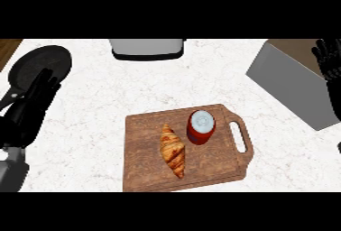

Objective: Pick the can from the cutting board and place it in the cardboard box

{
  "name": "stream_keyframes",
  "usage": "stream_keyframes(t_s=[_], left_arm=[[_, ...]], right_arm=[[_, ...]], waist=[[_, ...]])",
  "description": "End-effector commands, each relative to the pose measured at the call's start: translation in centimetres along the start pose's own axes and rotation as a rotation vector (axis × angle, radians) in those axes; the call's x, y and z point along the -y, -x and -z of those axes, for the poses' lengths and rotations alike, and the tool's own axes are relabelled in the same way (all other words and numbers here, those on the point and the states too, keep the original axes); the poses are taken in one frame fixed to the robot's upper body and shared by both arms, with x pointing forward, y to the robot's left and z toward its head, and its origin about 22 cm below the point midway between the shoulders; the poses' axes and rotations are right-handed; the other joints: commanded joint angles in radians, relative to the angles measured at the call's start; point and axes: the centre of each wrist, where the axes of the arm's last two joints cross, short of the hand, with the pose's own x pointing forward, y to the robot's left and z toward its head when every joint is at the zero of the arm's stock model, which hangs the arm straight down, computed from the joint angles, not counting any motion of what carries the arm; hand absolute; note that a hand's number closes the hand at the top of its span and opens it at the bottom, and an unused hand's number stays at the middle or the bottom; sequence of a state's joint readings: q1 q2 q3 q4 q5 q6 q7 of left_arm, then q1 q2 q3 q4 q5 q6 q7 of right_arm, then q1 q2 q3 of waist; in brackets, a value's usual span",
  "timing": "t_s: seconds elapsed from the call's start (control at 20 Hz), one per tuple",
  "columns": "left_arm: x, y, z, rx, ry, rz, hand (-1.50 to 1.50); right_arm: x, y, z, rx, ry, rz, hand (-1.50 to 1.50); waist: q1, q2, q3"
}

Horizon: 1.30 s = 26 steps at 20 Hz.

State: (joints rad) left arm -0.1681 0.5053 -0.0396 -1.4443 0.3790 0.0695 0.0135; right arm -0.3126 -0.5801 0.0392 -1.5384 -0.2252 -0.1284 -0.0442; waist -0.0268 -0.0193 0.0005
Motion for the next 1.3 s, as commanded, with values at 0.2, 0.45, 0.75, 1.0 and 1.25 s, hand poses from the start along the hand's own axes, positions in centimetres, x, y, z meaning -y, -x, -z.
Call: stream_keyframes(t_s=[0.2,0.45,0.75,1.0,1.25], left_arm=[[3.3,-3.4,1.3,0.212,0.205,0.226,0.0],[6.3,-0.9,0.3,0.206,0.293,0.249,0.0],[7.2,-1.6,1.4,0.202,0.307,0.254,0.0],[7.5,-1.1,0.7,0.233,0.279,0.258,0.0],[6.2,-1.8,0.9,0.221,0.302,0.254,0.0]], right_arm=[[0.7,-10.4,4.4,0.256,-0.226,0.122,-1.5],[1.1,-7.1,5.0,0.217,-0.341,-0.1,-1.5],[0.8,-7.3,4.0,0.408,-0.541,-0.315,-1.5],[-0.5,-9.2,3.6,0.397,-0.657,-0.486,-1.5],[-4.2,-11.7,3.0,0.337,-0.819,-0.765,-1.5]], waist=[[0.029,0.012,-0.001],[0.037,0.023,0.0],[0.026,0.024,0.0],[0.028,0.018,-0.001],[0.042,0.017,-0.003]])
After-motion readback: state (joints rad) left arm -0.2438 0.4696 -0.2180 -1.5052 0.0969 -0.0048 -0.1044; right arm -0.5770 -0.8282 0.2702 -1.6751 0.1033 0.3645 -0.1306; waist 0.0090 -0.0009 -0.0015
